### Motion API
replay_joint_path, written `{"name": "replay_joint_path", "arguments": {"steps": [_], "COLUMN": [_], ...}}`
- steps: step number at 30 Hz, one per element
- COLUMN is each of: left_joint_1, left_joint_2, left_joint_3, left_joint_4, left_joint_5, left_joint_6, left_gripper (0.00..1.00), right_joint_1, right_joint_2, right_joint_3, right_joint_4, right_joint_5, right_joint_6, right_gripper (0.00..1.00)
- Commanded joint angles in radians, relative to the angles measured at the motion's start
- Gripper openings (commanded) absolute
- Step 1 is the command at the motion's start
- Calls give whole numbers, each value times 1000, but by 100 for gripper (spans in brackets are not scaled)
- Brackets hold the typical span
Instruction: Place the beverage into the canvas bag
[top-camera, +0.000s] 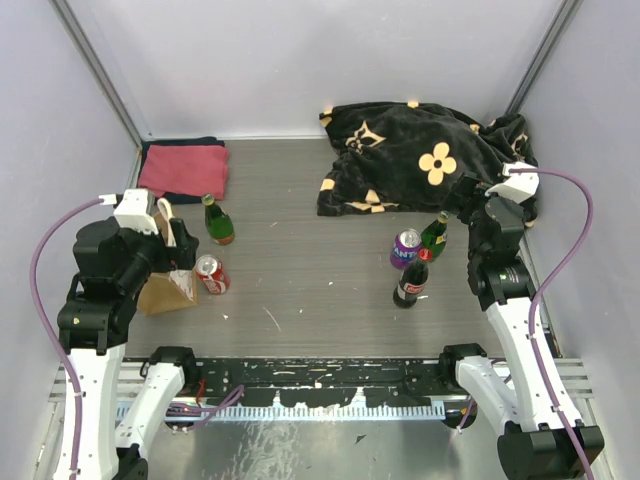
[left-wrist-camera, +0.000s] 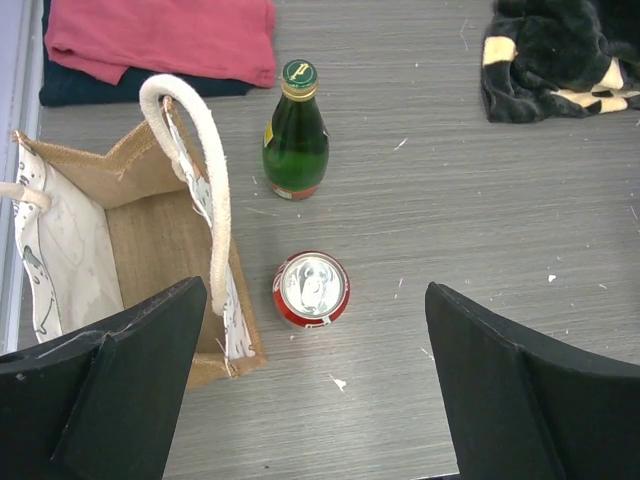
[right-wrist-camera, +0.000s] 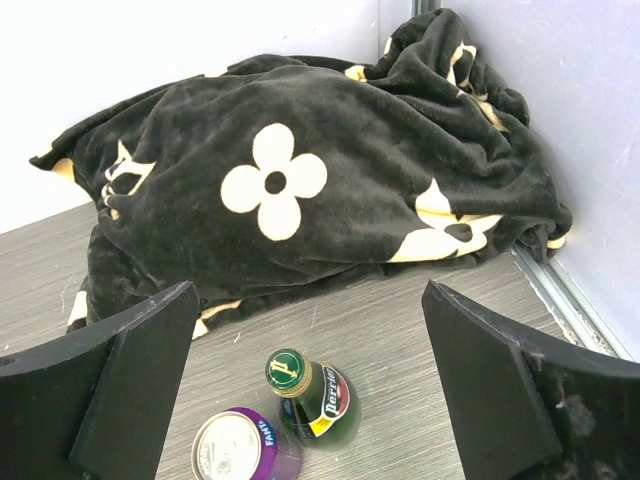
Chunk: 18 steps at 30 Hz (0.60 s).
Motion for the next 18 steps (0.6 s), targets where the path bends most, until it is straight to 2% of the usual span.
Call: {"name": "replay_joint_path", "arguments": {"steps": [1, 8, 18], "left_joint_1": [6, 6, 20], "left_joint_2": [-11, 9, 111], "left_joint_3": [-2, 28, -21], "left_joint_4": [-34, -117, -120], "left_joint_5": [-16, -171, -228], "left_joint_6": [-17, -37, -63], "left_gripper": [98, 98, 98], "right_joint_1": [-4, -4, -4], "right_joint_2": [-4, -5, -10], "right_joint_3": [4, 13, 26], "right_joint_4": [46, 11, -41], "right_joint_5": [27, -54, -117], "right_joint_6": [-7, -109, -132], "right_gripper": [100, 100, 100]}}
